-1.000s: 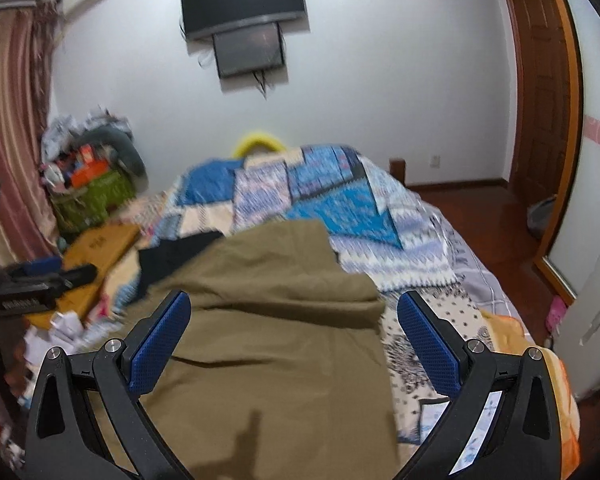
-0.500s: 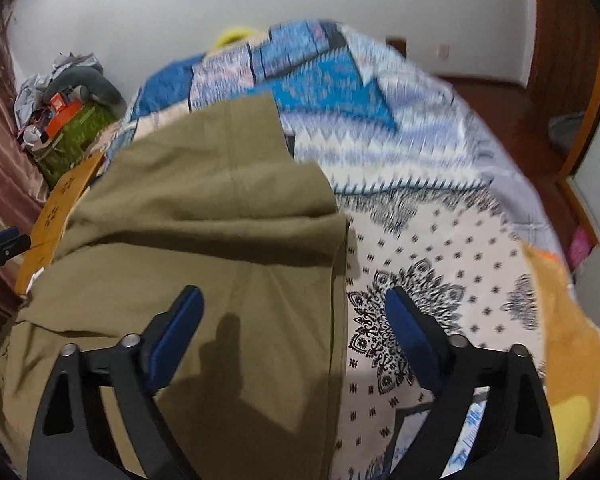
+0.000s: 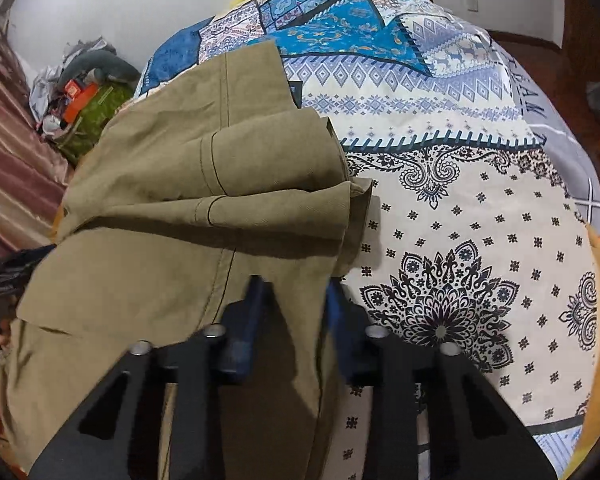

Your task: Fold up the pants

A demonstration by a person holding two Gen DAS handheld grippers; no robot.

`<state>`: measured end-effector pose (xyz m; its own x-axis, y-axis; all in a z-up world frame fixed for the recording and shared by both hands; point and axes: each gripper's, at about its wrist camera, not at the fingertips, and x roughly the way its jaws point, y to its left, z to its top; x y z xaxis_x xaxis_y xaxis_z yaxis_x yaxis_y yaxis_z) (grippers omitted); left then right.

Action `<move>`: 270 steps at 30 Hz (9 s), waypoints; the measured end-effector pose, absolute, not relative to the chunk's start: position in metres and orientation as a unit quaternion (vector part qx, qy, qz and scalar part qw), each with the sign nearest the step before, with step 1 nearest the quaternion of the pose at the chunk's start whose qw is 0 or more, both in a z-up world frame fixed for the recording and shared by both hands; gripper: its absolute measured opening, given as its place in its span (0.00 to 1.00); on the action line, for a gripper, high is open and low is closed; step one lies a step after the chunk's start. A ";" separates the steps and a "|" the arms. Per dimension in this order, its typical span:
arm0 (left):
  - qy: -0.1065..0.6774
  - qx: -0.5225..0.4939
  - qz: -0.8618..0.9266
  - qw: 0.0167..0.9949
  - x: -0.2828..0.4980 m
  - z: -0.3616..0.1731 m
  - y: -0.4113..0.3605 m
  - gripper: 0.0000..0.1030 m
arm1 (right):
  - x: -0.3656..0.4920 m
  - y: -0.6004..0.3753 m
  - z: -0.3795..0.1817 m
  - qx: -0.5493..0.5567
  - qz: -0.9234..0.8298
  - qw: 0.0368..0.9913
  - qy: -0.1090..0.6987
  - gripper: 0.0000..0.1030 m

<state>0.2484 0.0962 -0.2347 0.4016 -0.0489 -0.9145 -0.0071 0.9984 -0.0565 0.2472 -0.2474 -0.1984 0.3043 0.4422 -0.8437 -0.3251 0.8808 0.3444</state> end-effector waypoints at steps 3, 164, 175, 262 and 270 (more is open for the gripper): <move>0.538 0.005 0.002 0.843 0.246 -0.232 0.095 0.68 | 0.244 -0.246 -0.197 0.029 0.231 0.816 0.530 0.10; 0.450 0.039 -0.011 0.892 0.153 -0.195 0.098 0.44 | 0.147 -0.219 -0.109 -0.010 0.232 0.879 0.416 0.12; 0.425 0.065 -0.008 0.903 0.128 -0.172 0.087 0.59 | 0.104 -0.221 -0.118 -0.013 0.218 0.868 0.445 0.22; 0.468 -0.007 -0.040 0.883 0.163 -0.180 0.093 0.55 | 0.141 -0.116 -0.123 0.019 0.324 0.819 0.473 0.46; 0.483 -0.017 -0.026 0.875 0.151 -0.204 0.107 0.62 | 0.133 -0.153 -0.133 0.015 0.295 0.821 0.489 0.46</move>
